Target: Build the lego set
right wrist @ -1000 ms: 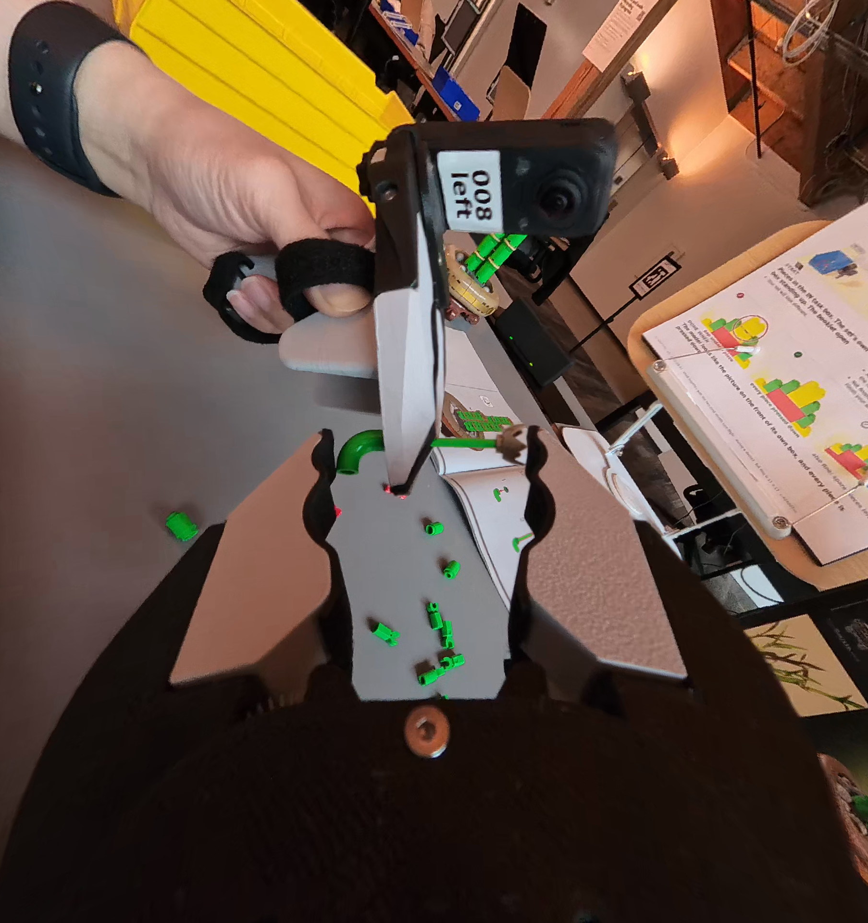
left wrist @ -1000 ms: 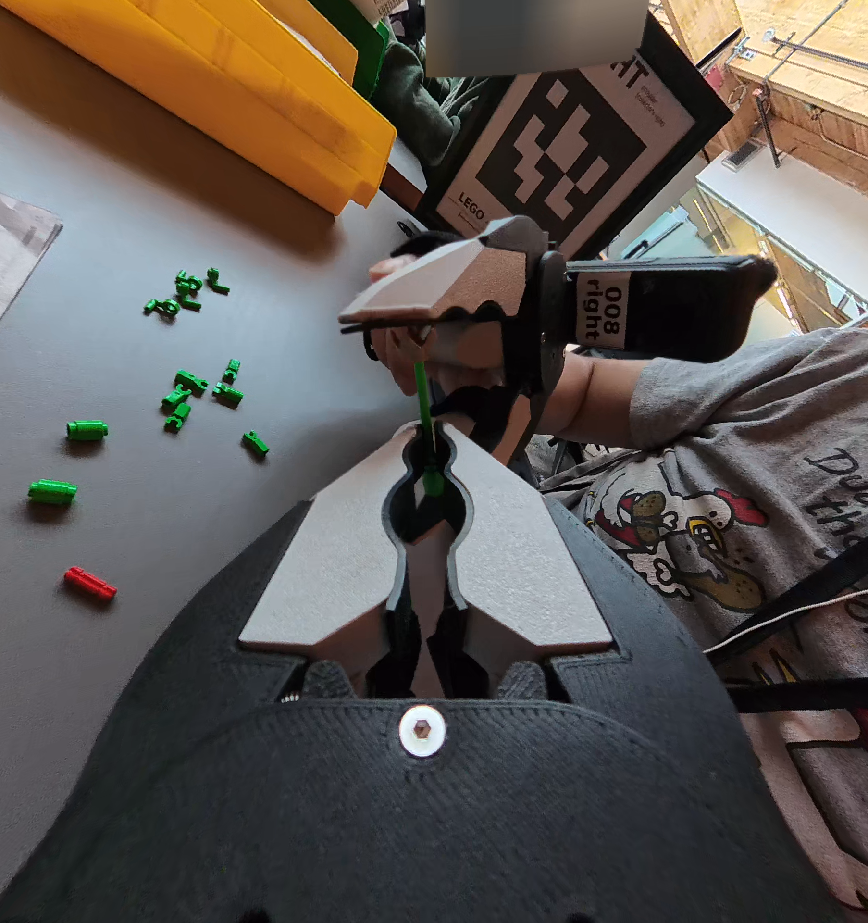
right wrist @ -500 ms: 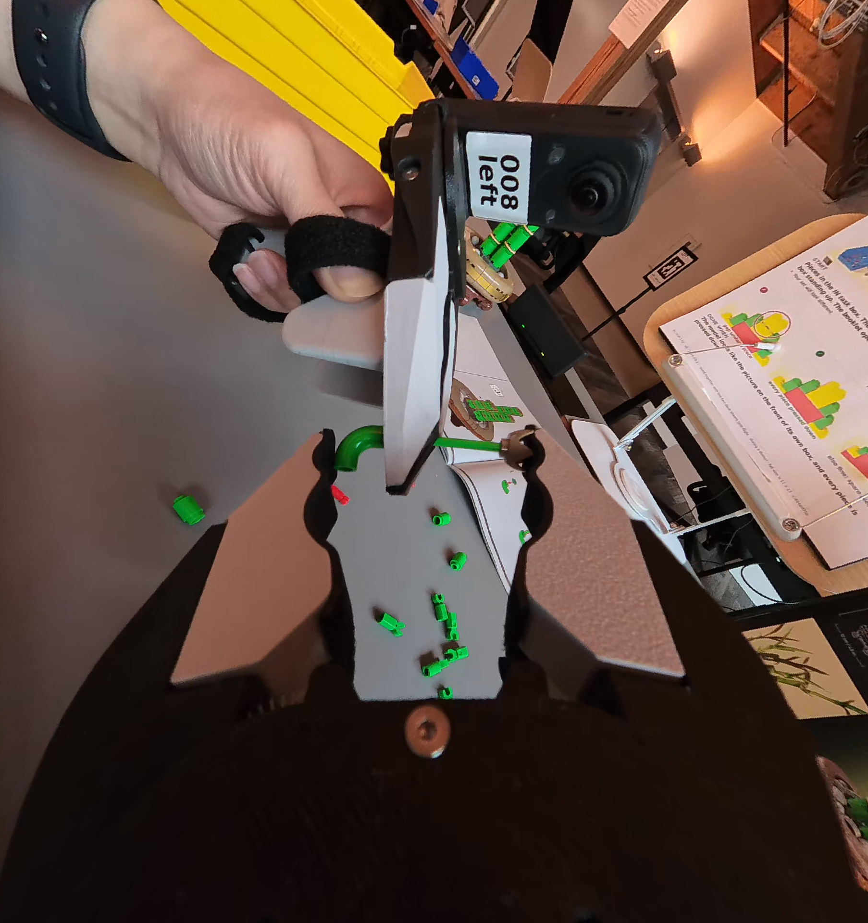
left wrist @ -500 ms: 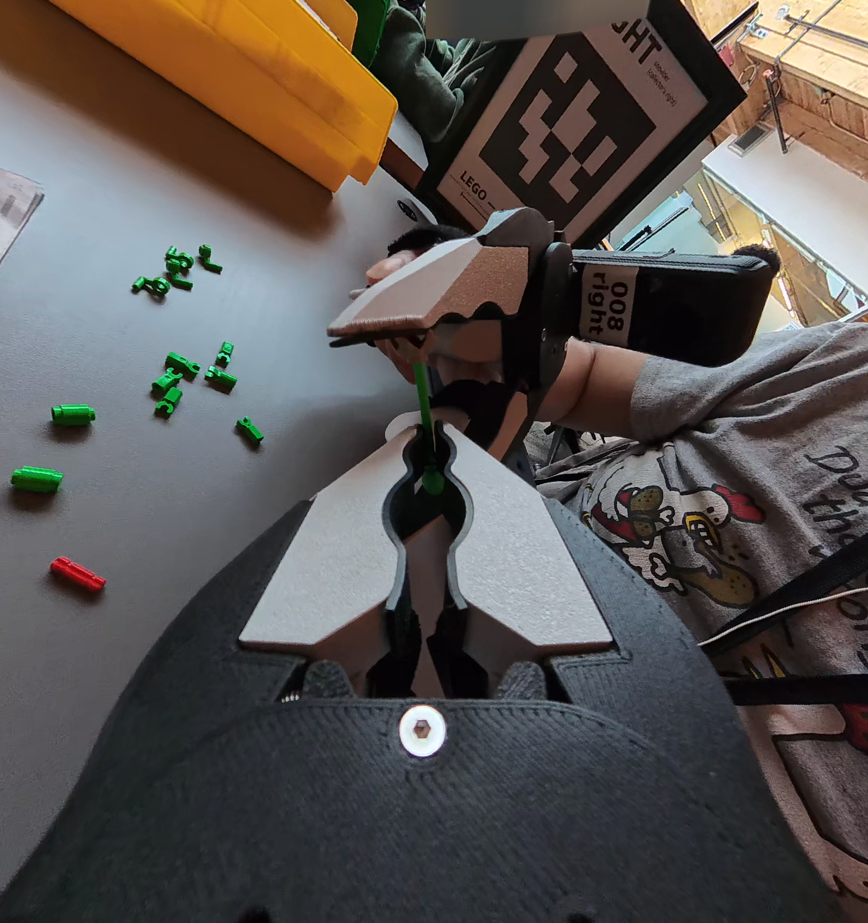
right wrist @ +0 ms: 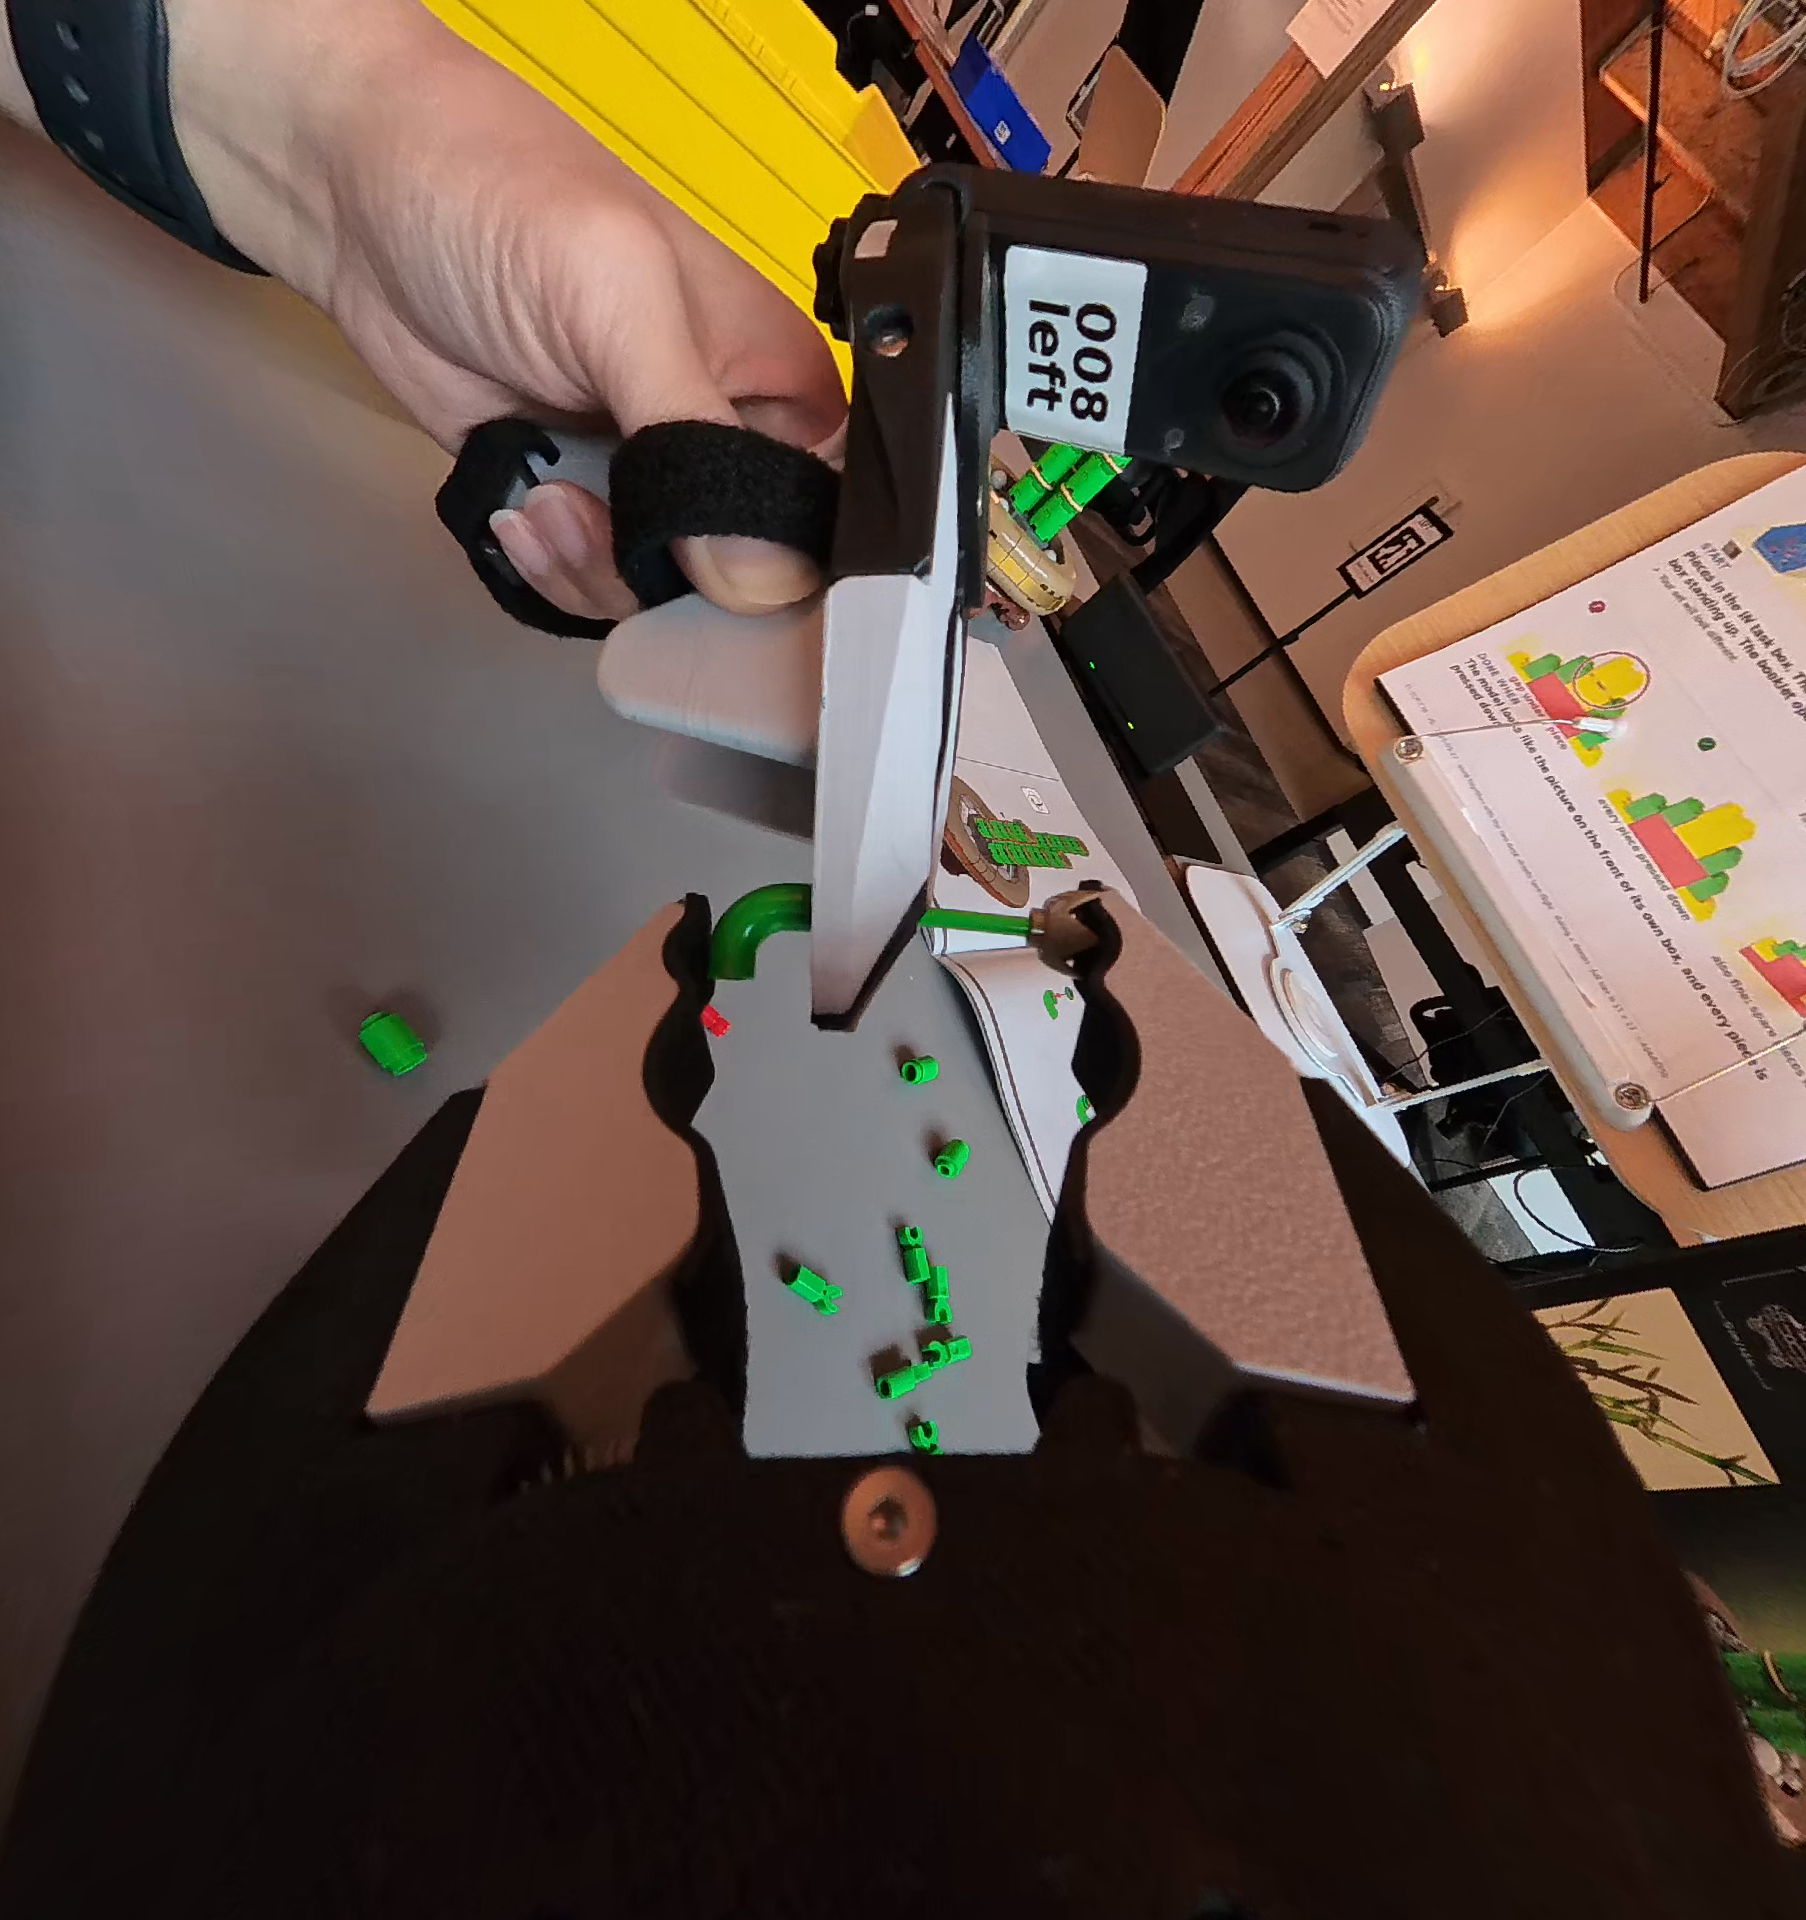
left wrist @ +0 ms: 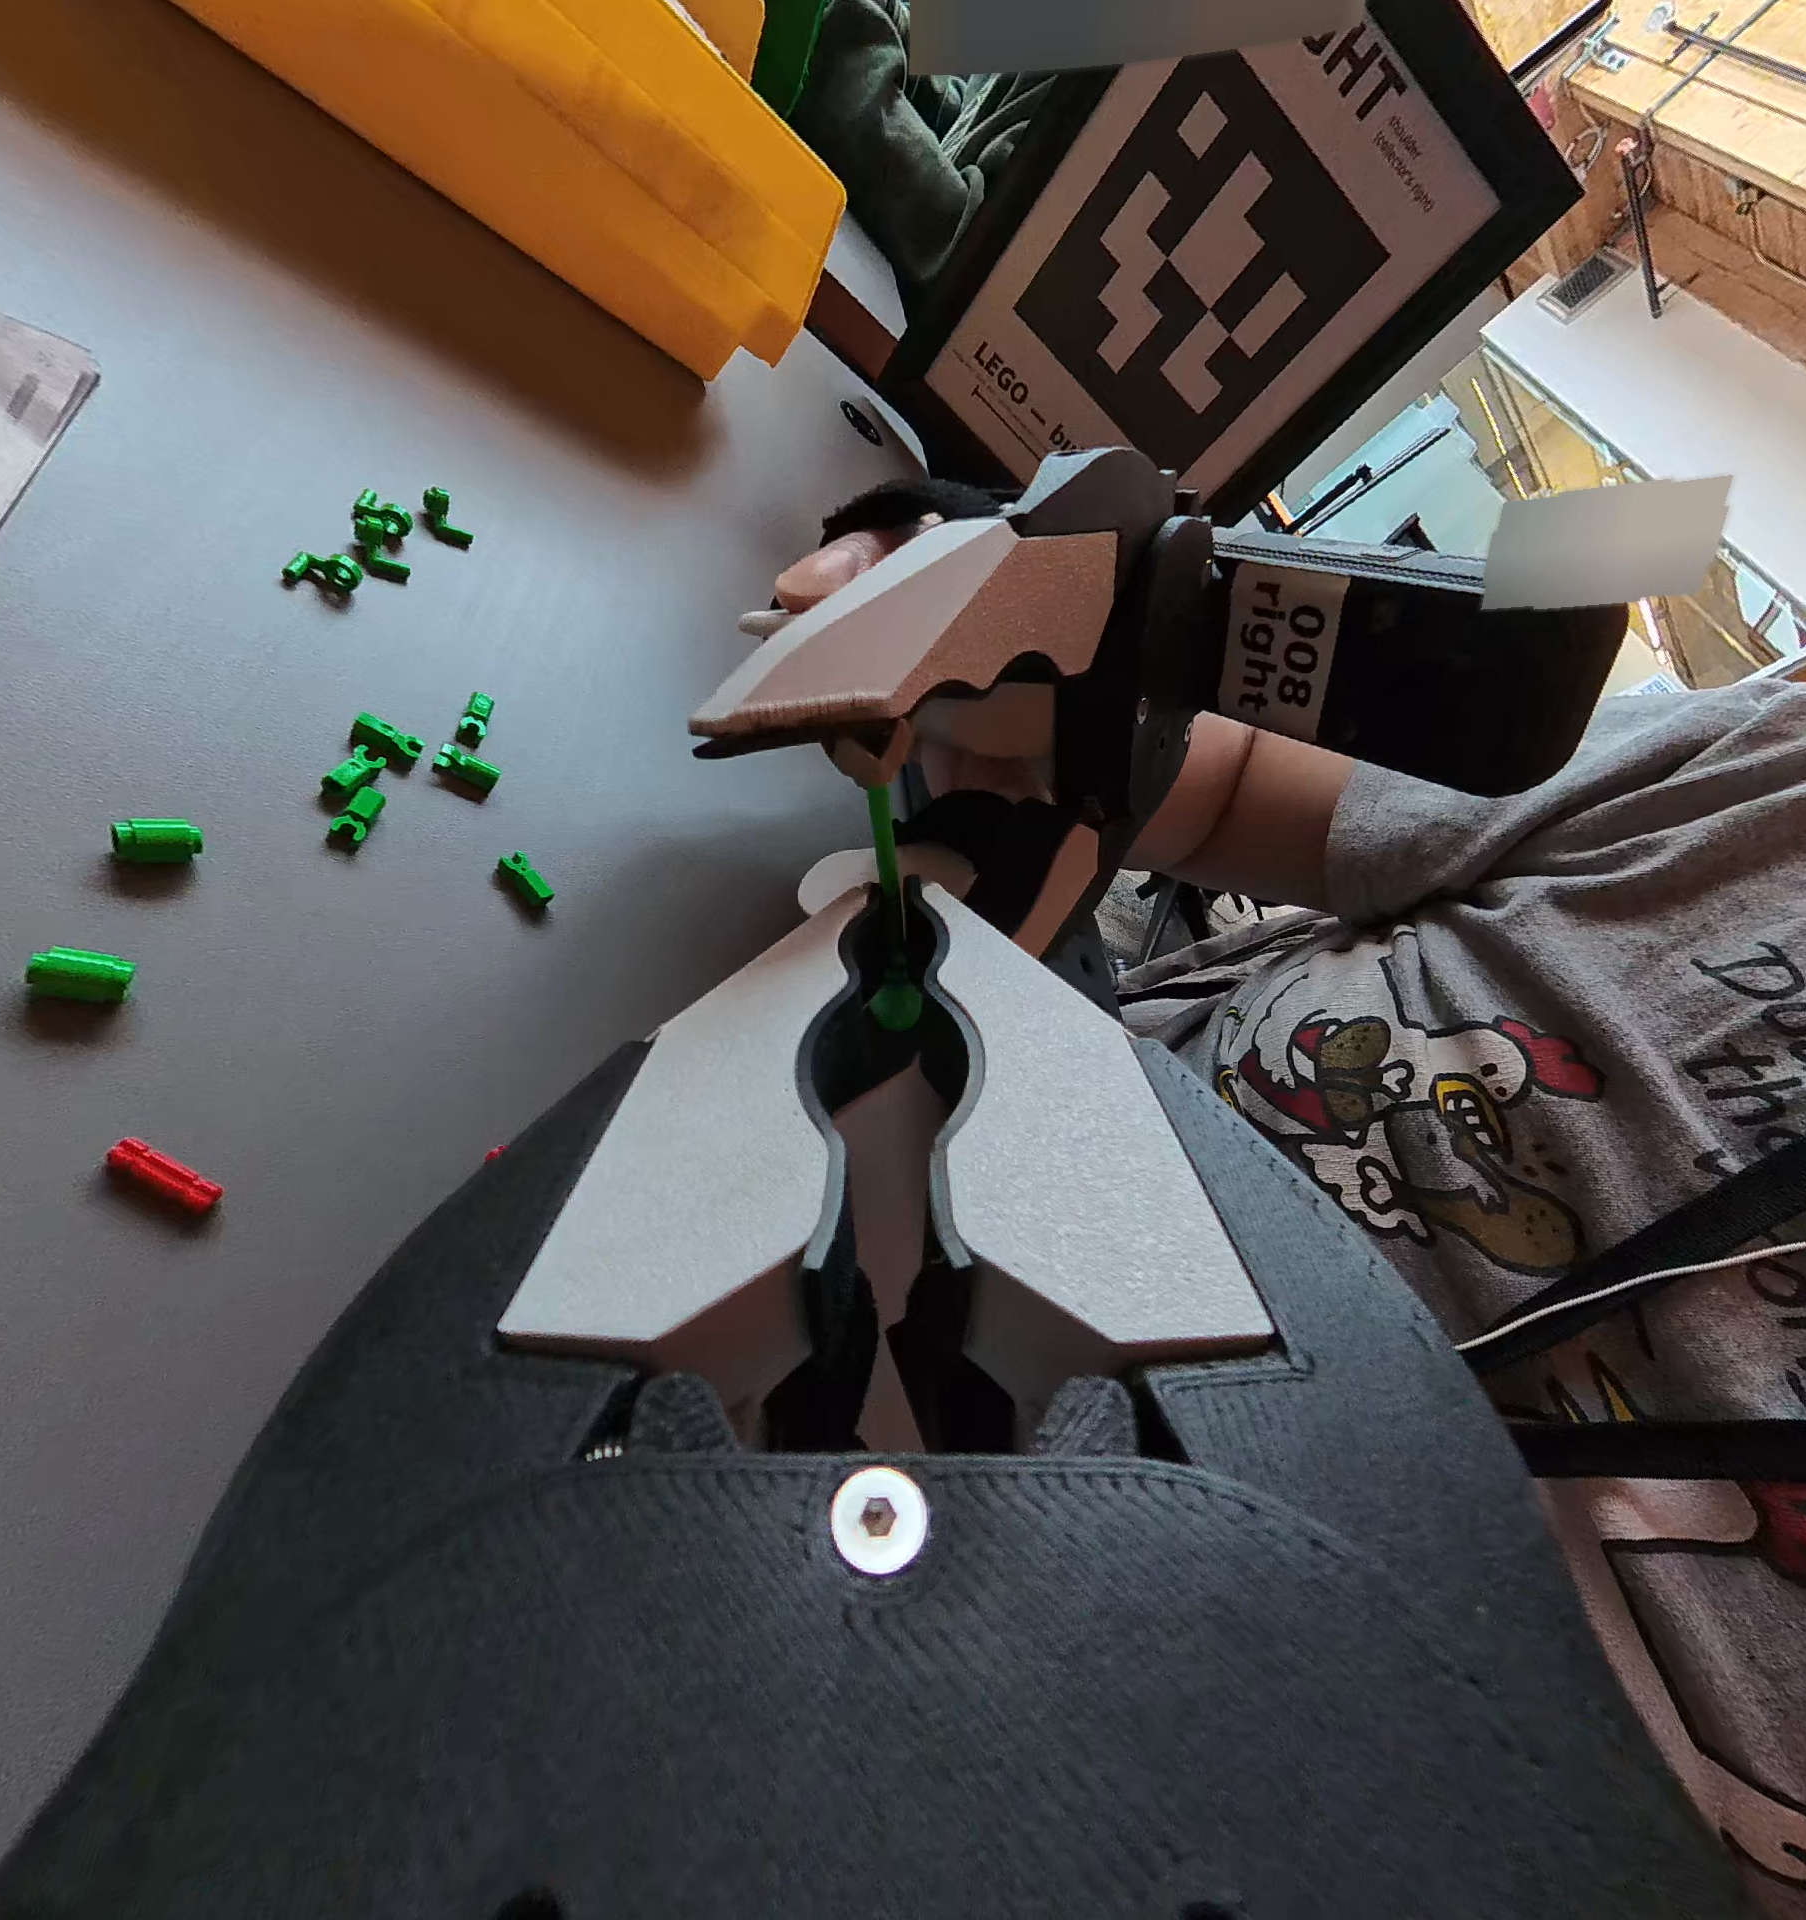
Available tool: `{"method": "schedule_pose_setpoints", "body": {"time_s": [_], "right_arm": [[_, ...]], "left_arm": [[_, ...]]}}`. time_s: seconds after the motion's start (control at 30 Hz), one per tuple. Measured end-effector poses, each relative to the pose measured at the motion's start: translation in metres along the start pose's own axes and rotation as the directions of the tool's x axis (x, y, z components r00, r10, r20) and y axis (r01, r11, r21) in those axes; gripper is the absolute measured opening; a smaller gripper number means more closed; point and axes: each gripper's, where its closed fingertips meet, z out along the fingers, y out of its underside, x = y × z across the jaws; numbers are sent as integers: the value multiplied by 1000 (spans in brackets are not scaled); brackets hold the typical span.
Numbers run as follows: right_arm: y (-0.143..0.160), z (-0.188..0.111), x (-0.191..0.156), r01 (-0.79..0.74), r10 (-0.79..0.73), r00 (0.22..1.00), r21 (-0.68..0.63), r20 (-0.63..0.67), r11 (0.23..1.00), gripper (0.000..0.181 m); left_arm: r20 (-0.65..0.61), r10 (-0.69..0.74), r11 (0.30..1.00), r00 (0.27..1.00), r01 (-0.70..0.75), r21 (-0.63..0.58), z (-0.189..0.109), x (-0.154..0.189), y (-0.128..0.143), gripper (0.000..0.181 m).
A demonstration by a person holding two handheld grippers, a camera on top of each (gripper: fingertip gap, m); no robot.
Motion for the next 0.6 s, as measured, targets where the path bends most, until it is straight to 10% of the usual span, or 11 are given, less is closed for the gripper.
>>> {"method": "schedule_pose_setpoints", "body": {"time_s": [0.6], "right_arm": [[2,0,9,6,-6,998,-7,-59,1000,69]], "left_arm": [[-8,-60,996,998,60,66,-4,-7,-7,0]]}}
